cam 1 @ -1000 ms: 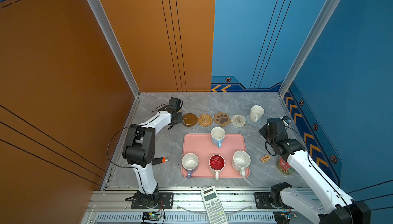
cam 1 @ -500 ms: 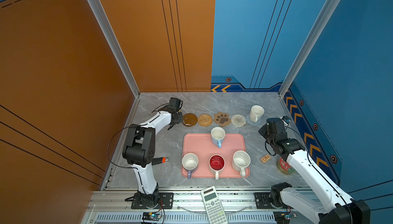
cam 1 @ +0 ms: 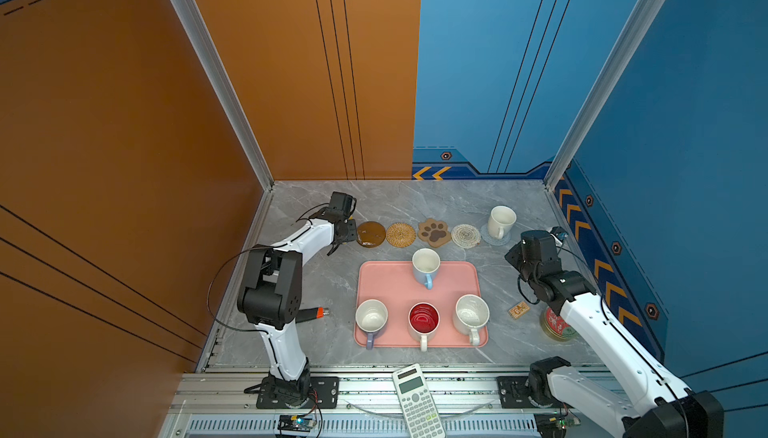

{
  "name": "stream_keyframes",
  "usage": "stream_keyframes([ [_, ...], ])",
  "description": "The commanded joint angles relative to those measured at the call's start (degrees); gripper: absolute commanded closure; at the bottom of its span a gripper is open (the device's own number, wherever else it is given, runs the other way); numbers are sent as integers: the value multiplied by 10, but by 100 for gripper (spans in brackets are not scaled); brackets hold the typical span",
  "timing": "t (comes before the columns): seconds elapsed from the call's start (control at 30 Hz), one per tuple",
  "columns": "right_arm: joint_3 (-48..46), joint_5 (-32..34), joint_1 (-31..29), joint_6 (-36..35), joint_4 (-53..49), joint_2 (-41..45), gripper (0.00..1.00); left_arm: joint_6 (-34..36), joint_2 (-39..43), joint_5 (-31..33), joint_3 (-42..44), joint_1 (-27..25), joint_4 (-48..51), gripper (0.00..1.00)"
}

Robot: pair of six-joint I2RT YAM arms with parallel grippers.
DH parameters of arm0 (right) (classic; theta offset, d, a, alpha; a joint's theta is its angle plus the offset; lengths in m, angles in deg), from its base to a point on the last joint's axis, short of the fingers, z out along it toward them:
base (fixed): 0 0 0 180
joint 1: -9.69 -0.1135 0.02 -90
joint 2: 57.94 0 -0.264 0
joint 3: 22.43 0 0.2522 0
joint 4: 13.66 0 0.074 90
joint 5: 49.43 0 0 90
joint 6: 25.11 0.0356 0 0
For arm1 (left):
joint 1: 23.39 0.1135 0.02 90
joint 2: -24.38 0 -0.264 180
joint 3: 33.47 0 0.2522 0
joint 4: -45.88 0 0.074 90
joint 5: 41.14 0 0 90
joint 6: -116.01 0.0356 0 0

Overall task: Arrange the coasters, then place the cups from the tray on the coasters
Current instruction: 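Lower the yellow mug onto the dark brown coaster and open the left gripper, then draw the left gripper back while the right gripper moves over the pink tray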

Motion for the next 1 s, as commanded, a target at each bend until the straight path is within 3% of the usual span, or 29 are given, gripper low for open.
stream_keyframes([
  [0.0,18,-7,-1,-6,3,-4,73,2,28,-6,12,4,3,54],
  [0.33,19,-10,-2,-6,3,-4,67,0,97,3,31,-8,15,42],
  [0.53,20,-12,-3,-6,3,-5,56,-3,174,25,52,-31,15,41],
  [0.67,26,-19,-4,-6,3,-14,50,-2,232,28,75,-64,8,36],
  [0.97,57,-34,-40,-21,-3,-41,48,-41,378,46,181,-164,-69,28],
])
